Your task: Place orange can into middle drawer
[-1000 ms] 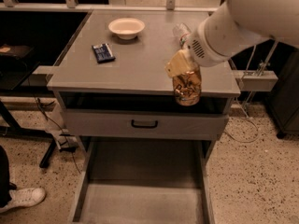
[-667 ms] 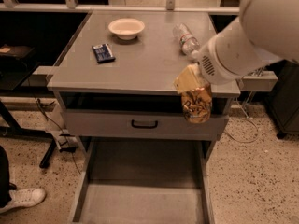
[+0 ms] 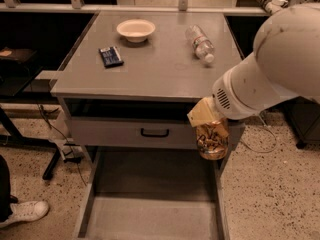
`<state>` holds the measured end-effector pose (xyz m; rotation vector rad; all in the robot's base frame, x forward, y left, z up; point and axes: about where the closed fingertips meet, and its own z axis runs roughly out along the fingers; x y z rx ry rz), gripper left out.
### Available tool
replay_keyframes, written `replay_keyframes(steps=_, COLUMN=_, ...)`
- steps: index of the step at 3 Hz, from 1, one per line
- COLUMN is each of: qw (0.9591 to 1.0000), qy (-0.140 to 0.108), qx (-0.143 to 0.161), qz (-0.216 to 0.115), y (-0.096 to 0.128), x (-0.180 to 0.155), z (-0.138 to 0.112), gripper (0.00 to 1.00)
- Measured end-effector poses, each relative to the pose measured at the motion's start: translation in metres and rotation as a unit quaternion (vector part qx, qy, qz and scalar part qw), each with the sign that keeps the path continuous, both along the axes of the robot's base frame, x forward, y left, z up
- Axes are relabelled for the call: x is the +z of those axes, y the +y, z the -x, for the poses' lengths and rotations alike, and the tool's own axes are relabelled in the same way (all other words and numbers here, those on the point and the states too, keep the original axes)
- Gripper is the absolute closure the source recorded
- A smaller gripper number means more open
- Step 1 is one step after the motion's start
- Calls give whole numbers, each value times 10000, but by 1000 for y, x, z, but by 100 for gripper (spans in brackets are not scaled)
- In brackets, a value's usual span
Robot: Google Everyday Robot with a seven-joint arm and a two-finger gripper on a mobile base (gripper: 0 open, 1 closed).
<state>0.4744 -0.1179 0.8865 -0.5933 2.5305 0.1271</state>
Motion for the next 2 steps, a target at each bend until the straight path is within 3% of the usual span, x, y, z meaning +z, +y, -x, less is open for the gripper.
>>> replay_keyframes(steps=1, qw=9997, qy=229, qx=-17, qz=45, y=3, x=-19, z=9, gripper=100)
replay_keyframes(steps=2, qw=9978, qy=595, qx=-246, qz=-146, y=25, x=-62, z=35, gripper=100)
